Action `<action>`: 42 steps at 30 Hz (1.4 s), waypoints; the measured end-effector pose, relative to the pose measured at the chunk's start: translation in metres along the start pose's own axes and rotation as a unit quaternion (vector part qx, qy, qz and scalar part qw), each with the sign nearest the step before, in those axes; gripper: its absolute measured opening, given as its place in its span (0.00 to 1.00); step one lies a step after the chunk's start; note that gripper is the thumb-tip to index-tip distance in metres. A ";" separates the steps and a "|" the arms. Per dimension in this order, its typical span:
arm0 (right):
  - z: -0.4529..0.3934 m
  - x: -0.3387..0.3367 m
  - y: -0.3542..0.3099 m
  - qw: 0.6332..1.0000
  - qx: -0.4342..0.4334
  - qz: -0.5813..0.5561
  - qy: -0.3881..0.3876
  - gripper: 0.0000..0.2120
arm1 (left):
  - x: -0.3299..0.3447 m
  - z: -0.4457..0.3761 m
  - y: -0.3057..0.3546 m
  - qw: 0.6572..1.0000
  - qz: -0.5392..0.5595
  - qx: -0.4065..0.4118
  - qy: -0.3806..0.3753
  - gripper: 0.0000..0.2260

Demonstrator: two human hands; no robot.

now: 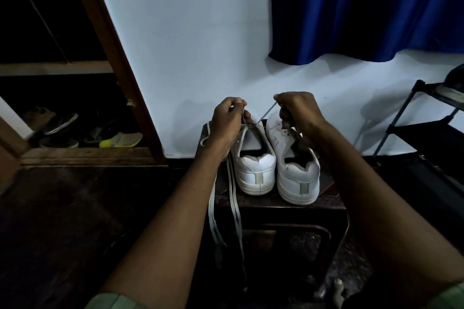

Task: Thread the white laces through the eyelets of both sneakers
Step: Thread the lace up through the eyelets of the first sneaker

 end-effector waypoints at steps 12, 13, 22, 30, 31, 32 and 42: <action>-0.010 -0.026 -0.003 0.911 -0.058 0.336 0.233 0.12 | 0.000 0.000 0.000 1.000 0.015 0.005 -0.001 0.11; -0.010 -0.027 -0.002 0.915 -0.054 0.324 0.235 0.11 | 0.000 0.000 0.000 1.000 0.012 0.006 -0.003 0.11; -0.005 -0.045 -0.004 0.967 0.015 -0.231 0.107 0.13 | -0.002 -0.001 0.000 1.000 -0.012 0.009 -0.001 0.10; -0.005 0.020 0.000 0.918 -0.168 0.356 0.055 0.33 | 0.002 -0.001 -0.003 1.000 -0.001 -0.005 0.000 0.12; 0.000 0.034 0.003 0.900 -0.174 0.398 0.024 0.28 | 0.003 -0.001 -0.003 1.000 0.008 -0.011 0.003 0.12; 0.004 0.044 0.006 0.888 -0.175 0.426 0.009 0.24 | 0.003 -0.001 -0.002 1.000 0.015 -0.015 0.006 0.11; 0.006 0.050 0.013 0.869 -0.140 0.474 0.004 0.17 | -0.013 -0.001 -0.006 0.949 0.253 -0.127 0.136 0.12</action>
Point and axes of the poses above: each hand's wrist, its own z-axis away from the middle knuckle, its own x-axis out of the palm, y = z × x, the point moved 7 cm from there along -z, towards the middle knuckle, and after that the axes turned 15 degrees about x, right-handed, at the moved point
